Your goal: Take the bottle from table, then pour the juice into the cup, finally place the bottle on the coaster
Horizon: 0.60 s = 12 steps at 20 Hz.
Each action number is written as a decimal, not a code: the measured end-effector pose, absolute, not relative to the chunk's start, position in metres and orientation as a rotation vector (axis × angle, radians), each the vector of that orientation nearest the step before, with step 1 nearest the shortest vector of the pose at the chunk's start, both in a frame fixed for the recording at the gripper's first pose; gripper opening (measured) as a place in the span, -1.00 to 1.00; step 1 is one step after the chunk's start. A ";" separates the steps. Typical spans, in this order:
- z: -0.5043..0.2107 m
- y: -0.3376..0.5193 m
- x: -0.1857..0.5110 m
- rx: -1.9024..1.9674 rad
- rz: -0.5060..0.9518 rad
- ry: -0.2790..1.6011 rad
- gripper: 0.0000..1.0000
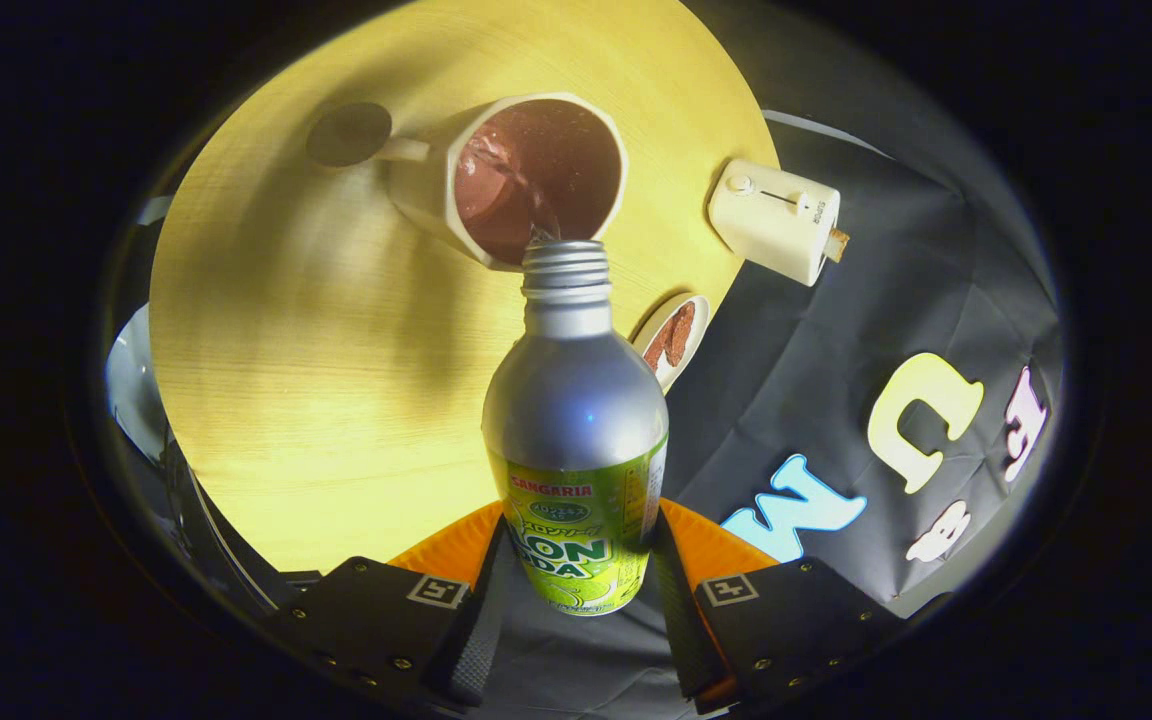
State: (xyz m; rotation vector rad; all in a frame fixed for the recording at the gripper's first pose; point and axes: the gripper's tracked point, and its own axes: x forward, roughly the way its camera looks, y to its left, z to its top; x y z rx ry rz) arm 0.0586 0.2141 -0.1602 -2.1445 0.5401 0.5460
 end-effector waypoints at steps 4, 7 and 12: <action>-0.151 0.215 0.063 -2.190 0.526 0.537 0.39; -0.150 0.218 0.065 -2.217 0.526 0.539 0.39; -0.146 0.218 0.064 -2.265 0.524 0.547 0.39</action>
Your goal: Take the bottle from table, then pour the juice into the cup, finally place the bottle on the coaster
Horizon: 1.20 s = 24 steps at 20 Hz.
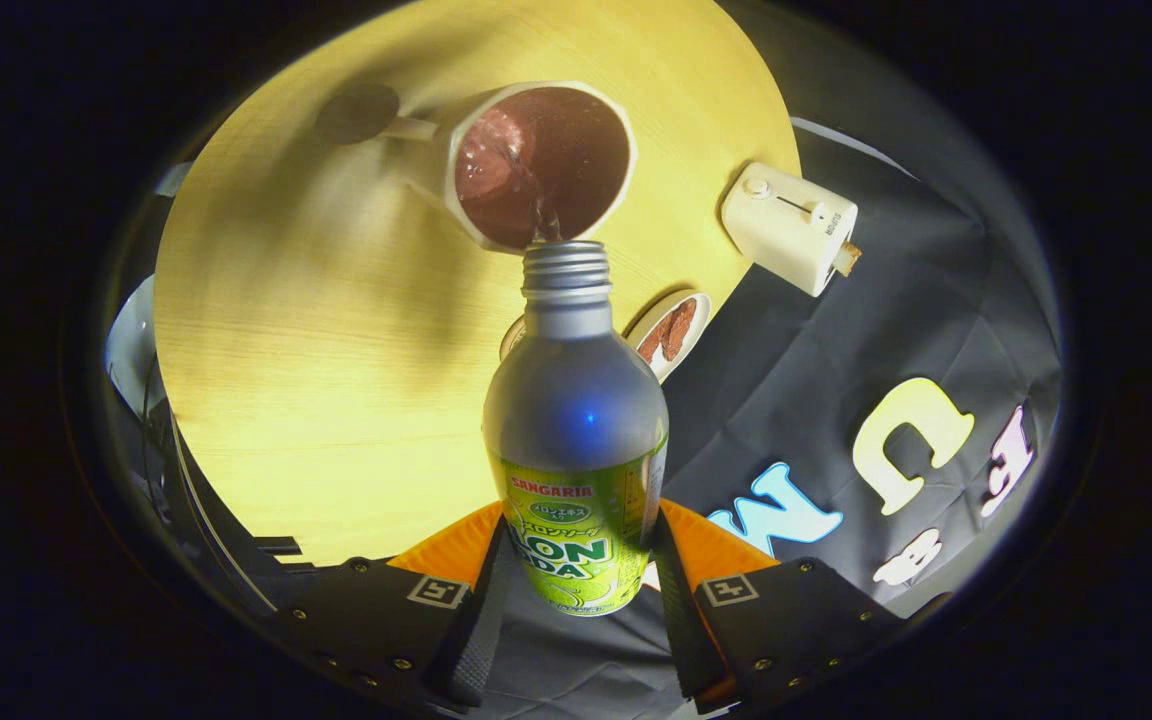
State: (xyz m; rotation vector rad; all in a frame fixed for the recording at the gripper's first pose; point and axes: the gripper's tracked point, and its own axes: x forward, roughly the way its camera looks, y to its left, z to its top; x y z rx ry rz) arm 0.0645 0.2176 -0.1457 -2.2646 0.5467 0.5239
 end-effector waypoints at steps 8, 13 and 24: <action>-0.138 0.226 0.070 -2.339 0.519 0.533 0.39; -0.133 0.230 0.066 -2.366 0.509 0.530 0.39; -0.137 0.229 0.068 -2.343 0.522 0.540 0.39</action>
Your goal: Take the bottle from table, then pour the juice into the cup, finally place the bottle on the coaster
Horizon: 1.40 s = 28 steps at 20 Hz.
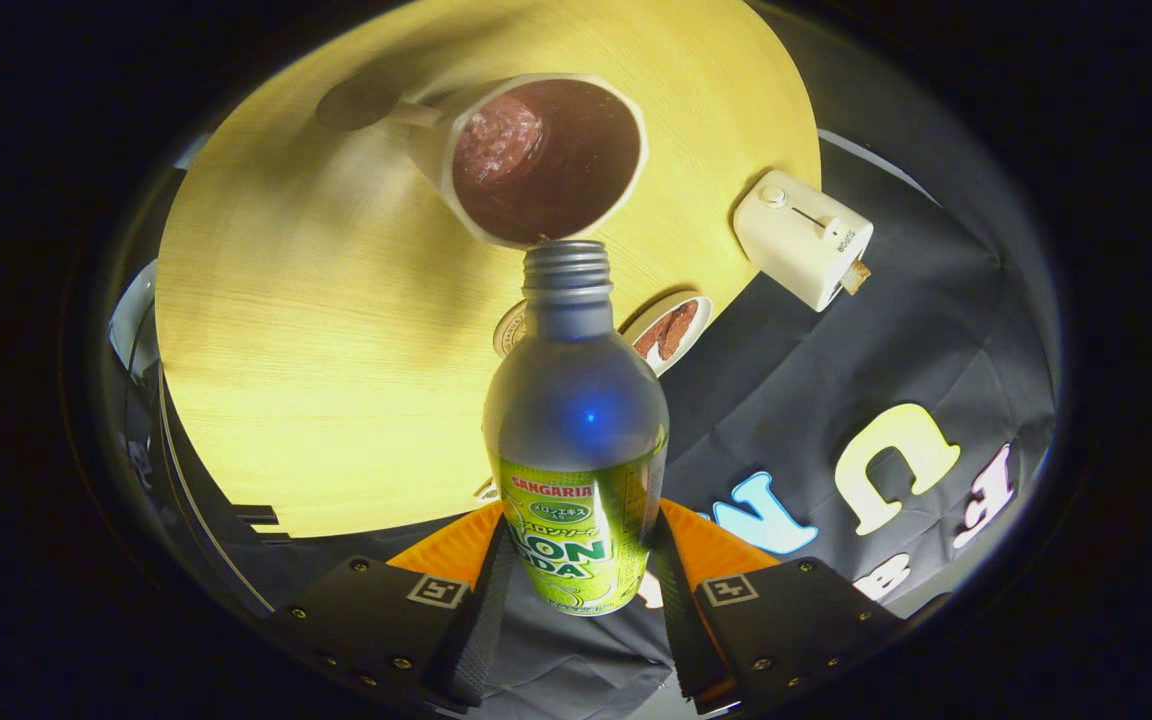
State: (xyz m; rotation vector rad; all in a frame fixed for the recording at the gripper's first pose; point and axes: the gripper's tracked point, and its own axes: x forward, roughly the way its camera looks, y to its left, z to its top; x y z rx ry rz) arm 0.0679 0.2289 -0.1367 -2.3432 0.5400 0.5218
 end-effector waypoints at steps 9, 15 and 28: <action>-0.158 0.222 0.055 -2.168 0.572 0.578 0.40; -0.168 0.211 0.050 -2.025 0.598 0.573 0.40; -0.198 0.203 0.039 -1.613 0.674 0.552 0.40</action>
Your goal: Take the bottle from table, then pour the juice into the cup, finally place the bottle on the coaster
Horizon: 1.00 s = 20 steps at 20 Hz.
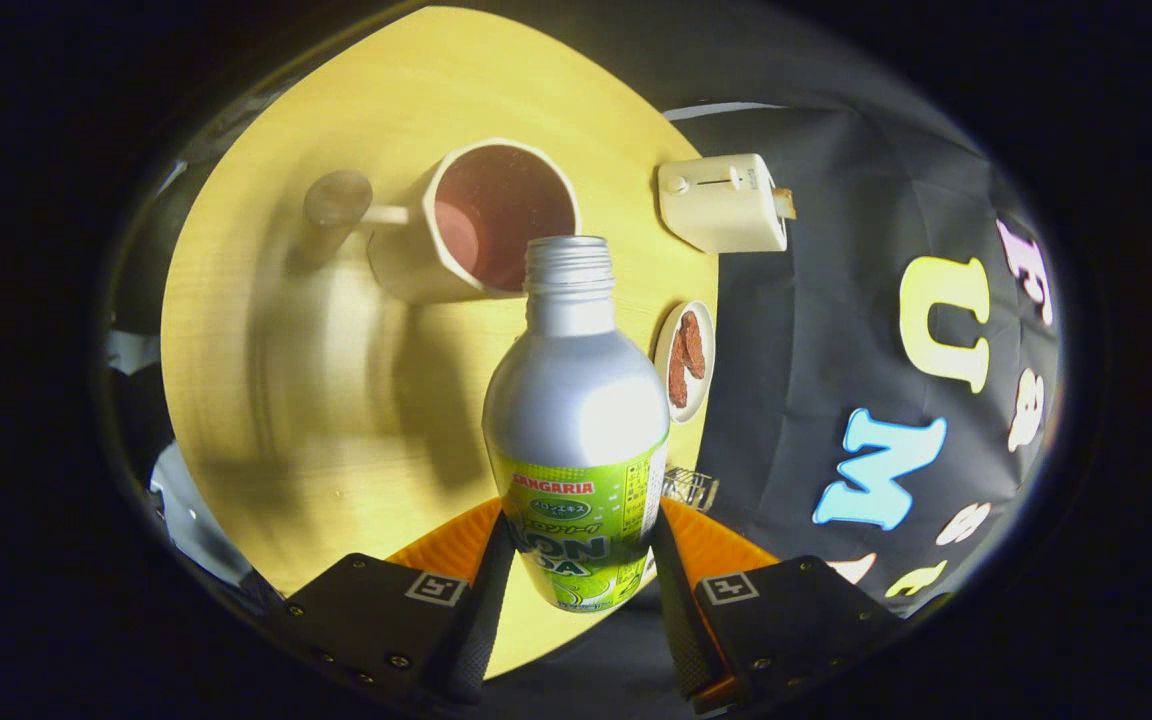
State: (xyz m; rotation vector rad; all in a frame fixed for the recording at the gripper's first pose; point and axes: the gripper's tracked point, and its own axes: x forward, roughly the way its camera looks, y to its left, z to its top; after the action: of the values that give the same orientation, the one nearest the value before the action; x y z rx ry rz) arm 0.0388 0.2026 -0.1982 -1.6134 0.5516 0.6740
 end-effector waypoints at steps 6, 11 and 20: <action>-0.219 0.202 0.026 -1.347 0.713 0.585 0.40; -0.235 0.200 0.023 -1.110 0.751 0.624 0.41; -0.236 0.209 0.022 -0.695 0.801 0.656 0.41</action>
State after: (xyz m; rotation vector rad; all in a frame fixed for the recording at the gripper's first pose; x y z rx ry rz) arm 0.0216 0.2090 -0.2355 -0.6948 0.6555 0.8008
